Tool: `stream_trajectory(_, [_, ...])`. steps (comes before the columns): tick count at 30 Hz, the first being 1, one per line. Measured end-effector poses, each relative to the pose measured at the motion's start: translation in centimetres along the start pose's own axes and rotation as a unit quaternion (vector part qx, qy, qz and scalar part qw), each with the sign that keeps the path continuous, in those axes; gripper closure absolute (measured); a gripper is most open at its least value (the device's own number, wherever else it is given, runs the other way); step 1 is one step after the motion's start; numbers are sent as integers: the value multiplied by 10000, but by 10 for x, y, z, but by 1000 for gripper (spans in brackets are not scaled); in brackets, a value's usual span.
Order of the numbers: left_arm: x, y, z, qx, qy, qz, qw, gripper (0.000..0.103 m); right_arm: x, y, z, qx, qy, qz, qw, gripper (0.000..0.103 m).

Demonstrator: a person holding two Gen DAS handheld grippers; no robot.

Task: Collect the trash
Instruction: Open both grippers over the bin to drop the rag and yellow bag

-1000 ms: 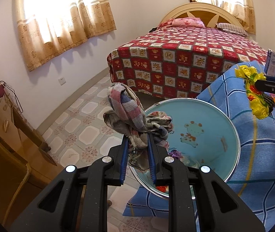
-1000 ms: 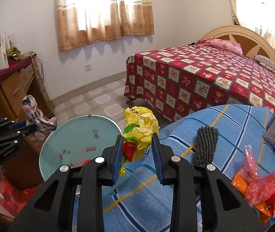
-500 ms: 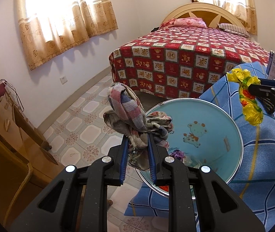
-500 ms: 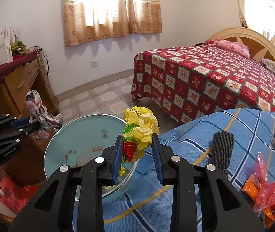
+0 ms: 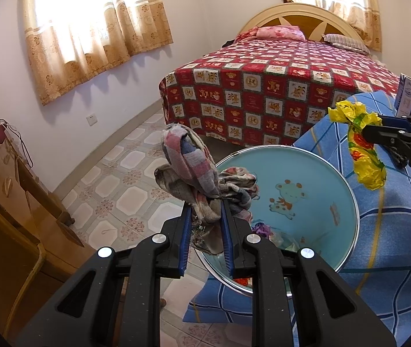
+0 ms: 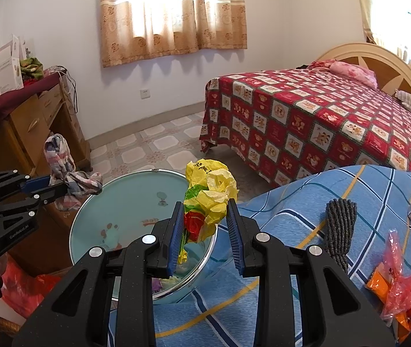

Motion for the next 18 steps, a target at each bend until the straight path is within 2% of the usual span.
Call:
stream_trajectory(10, [8, 4, -2, 64, 39, 216, 9997, 81, -11, -4, -1, -15, 73, -140, 9999, 70])
stream_trajectory(12, [9, 6, -2, 85, 47, 282, 9996, 75, -14, -5, -1, -18, 74, -220, 9997, 64])
stream_trajectory(14, [12, 8, -1, 112, 60, 283, 9995, 57, -15, -4, -2, 25, 96, -233, 9997, 42])
stream_trajectory(18, [14, 7, 2, 82, 61, 252, 9996, 37, -13, -1, -1, 37, 83, -186, 9998, 37])
Point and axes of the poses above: each gripper's, at about its wrist camera, not at the fingertips, and y roughly against the way its jaws point, x to its right, z to its underside, the point moved 3 cm from there along -y, roughly the way its jaws point, and after that the axes turned 12 degrees about x, right-handed, at the moved point
